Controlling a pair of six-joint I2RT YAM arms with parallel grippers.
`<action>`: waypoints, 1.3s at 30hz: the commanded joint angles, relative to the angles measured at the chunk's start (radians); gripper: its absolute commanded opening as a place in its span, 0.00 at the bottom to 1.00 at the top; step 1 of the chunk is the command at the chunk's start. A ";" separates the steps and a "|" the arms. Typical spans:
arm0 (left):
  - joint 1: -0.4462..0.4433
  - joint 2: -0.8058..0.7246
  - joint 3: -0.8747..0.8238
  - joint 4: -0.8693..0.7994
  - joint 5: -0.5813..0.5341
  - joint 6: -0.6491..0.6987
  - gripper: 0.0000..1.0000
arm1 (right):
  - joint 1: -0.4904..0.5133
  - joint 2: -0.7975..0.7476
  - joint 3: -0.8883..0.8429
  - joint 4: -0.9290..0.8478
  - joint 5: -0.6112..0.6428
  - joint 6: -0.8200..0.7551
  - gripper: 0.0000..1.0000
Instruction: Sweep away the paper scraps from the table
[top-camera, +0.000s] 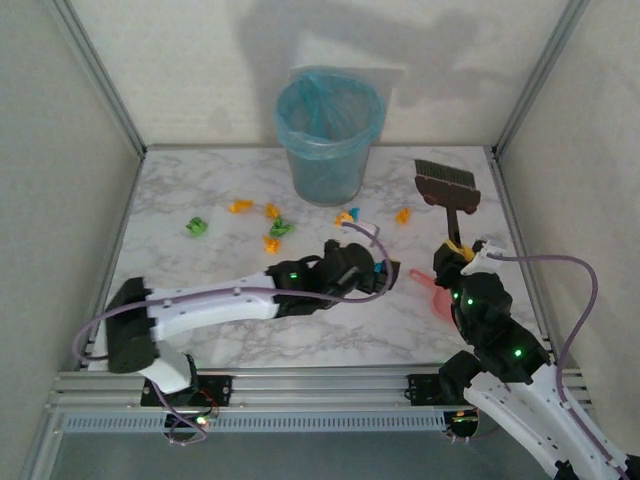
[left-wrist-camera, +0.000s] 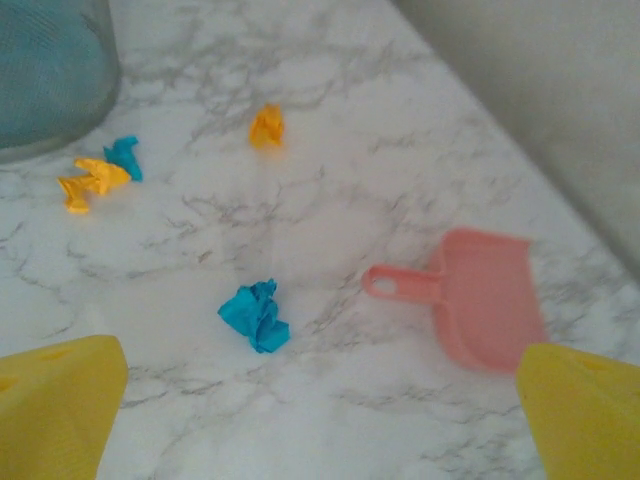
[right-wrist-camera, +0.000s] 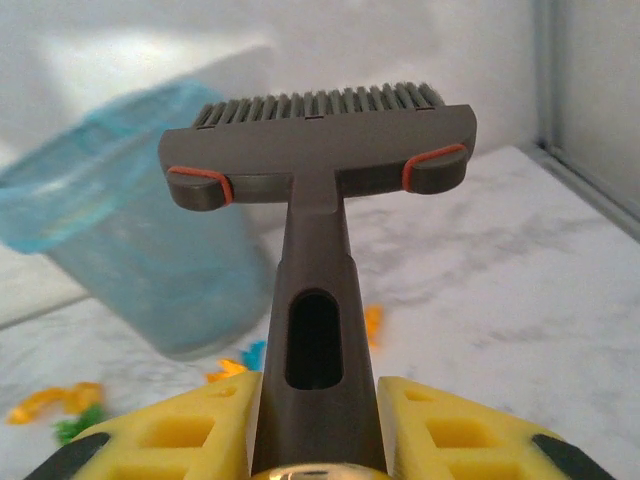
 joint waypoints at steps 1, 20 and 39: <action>0.018 0.137 0.133 -0.070 0.065 0.103 1.00 | -0.007 0.005 0.032 -0.117 0.131 0.083 0.00; 0.214 0.892 0.975 -0.360 0.642 0.264 0.96 | -0.132 0.005 -0.084 -0.128 0.136 0.140 0.00; 0.242 0.940 0.939 -0.373 0.907 0.250 0.93 | -0.250 -0.004 -0.093 -0.123 -0.002 0.152 0.00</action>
